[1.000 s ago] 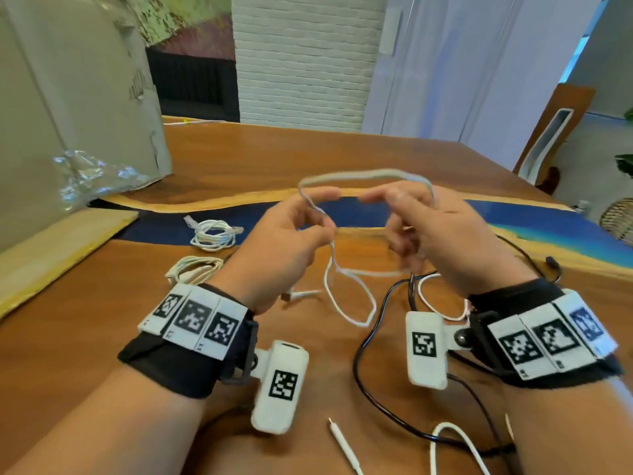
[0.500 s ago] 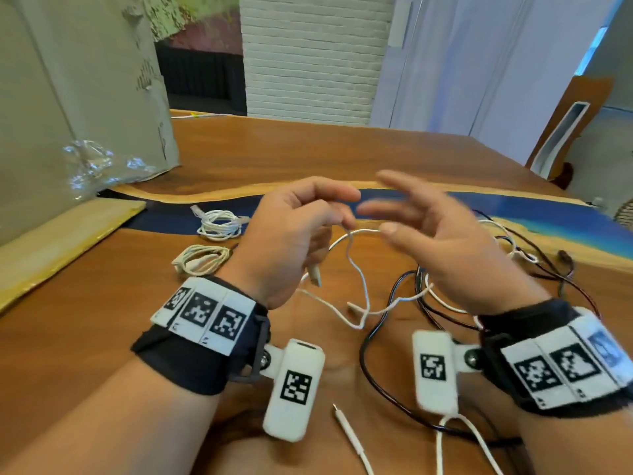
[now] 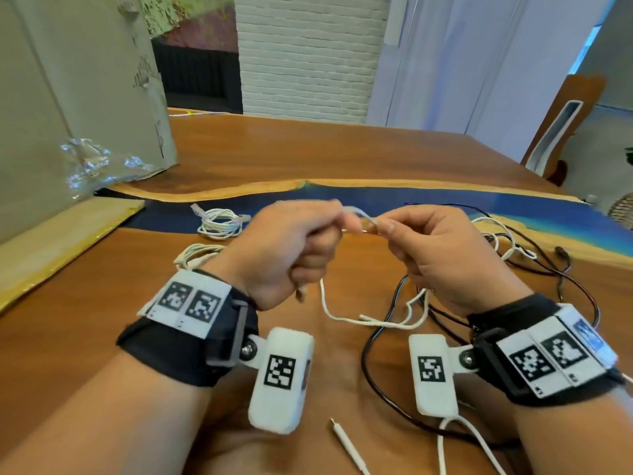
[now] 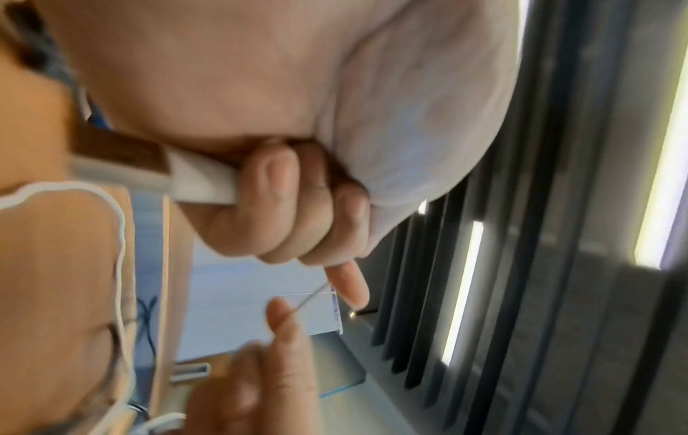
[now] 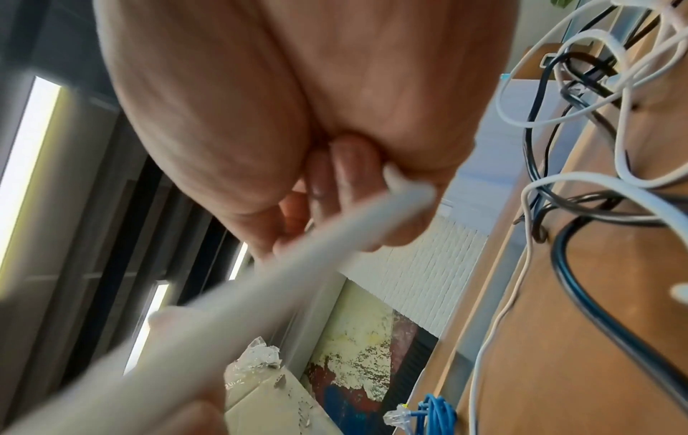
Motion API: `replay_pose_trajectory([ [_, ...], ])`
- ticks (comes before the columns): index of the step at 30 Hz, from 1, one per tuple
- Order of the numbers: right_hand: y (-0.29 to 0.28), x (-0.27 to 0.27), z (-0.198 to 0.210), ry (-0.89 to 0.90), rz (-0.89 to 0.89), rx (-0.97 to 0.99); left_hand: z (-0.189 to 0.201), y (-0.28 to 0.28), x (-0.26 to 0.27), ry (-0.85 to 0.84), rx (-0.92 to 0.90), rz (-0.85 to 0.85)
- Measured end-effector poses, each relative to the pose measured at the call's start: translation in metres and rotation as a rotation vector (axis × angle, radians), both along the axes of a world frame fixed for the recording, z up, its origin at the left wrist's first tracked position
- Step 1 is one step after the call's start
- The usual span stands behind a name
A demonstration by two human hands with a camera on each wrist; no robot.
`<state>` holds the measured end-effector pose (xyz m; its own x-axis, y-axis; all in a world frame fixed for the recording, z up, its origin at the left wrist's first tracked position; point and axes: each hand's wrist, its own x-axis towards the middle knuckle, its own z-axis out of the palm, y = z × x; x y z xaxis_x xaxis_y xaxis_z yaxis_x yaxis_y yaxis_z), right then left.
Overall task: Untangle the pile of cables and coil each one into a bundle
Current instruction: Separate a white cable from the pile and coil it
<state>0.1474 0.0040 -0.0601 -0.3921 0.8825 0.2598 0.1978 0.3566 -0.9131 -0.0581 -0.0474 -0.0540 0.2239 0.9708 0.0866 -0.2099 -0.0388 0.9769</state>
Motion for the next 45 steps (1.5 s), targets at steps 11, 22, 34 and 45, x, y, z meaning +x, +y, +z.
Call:
replay_pose_trajectory([
  [11,-0.022,-0.024,-0.002,-0.453,0.333,0.038,-0.001,0.006,0.004,-0.617,0.123,0.224],
  [22,-0.02,-0.01,0.004,0.014,0.328,-0.259,-0.01,0.003,0.007,0.347,0.172,0.065],
  [34,-0.014,-0.002,0.012,0.334,0.201,-0.471,-0.007,-0.003,0.006,0.269,0.064,-0.077],
  [45,0.002,0.026,0.019,0.286,-0.023,-0.27,0.005,-0.007,-0.009,-0.345,-0.001,-0.229],
])
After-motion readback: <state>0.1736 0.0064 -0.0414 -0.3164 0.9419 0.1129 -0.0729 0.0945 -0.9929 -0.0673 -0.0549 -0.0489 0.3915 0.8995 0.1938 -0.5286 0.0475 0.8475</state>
